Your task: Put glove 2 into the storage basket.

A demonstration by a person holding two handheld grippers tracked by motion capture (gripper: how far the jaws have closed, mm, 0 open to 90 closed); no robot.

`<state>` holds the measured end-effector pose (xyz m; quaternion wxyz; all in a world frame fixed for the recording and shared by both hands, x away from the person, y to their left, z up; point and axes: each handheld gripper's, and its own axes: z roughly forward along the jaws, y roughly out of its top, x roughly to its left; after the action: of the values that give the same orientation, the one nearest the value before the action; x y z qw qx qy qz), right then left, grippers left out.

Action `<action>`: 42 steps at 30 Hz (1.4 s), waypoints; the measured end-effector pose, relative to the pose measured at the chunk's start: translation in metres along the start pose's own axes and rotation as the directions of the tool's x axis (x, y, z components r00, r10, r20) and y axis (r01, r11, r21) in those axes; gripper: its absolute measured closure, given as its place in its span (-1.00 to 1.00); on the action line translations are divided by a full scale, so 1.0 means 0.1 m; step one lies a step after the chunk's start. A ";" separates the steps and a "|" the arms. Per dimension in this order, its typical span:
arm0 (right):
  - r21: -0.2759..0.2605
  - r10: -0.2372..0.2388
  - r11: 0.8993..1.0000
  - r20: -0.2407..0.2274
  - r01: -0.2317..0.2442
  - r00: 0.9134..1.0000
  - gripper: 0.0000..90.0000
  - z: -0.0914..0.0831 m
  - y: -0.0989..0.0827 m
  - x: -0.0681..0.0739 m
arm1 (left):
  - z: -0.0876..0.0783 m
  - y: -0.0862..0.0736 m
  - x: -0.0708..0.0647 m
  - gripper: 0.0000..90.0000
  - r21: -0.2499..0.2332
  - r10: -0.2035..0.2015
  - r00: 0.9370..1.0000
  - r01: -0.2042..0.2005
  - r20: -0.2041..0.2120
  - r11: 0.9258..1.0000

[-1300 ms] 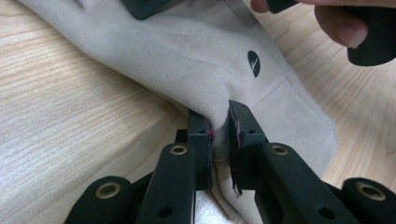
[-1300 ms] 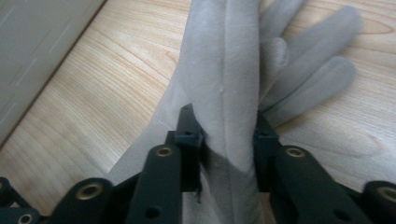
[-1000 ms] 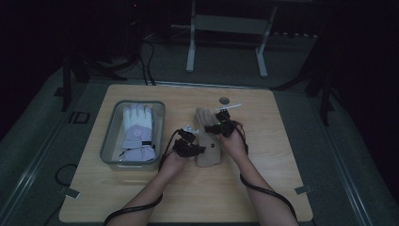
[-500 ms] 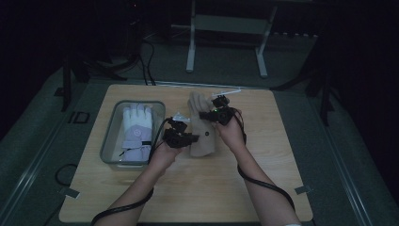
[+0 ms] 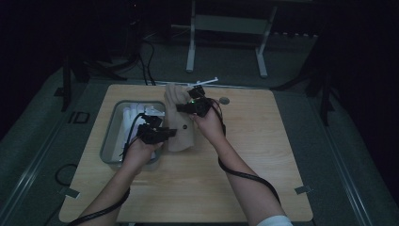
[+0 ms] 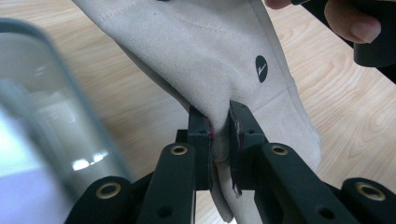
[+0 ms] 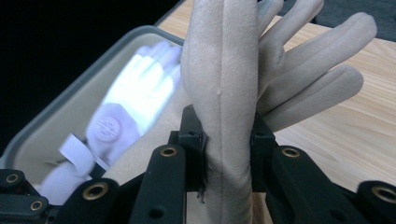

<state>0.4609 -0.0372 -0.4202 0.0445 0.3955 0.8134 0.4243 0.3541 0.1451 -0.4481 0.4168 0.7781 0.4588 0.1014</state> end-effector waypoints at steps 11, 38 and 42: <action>0.012 -0.045 0.999 -0.064 0.046 0.997 0.64 0.43 0.20 0.50 | -0.45 -0.26 0.41 0.82 -0.005 -0.060 0.996 0.060 -0.067 0.998; 0.118 -0.086 0.988 -0.088 0.096 0.992 0.32 1.20 0.04 0.74 | -0.44 -0.68 0.87 0.80 0.118 -0.149 0.983 0.161 -0.108 0.980; 0.084 -0.124 0.988 -0.060 0.129 0.990 0.09 1.11 0.07 0.68 | -0.43 -0.71 0.88 0.79 0.113 -0.160 0.982 0.171 -0.103 0.979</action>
<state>0.4643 0.0843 -0.4676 0.0318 0.3328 0.8556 0.3952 0.3354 0.2559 -0.4932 0.3541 0.7555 0.5462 0.0745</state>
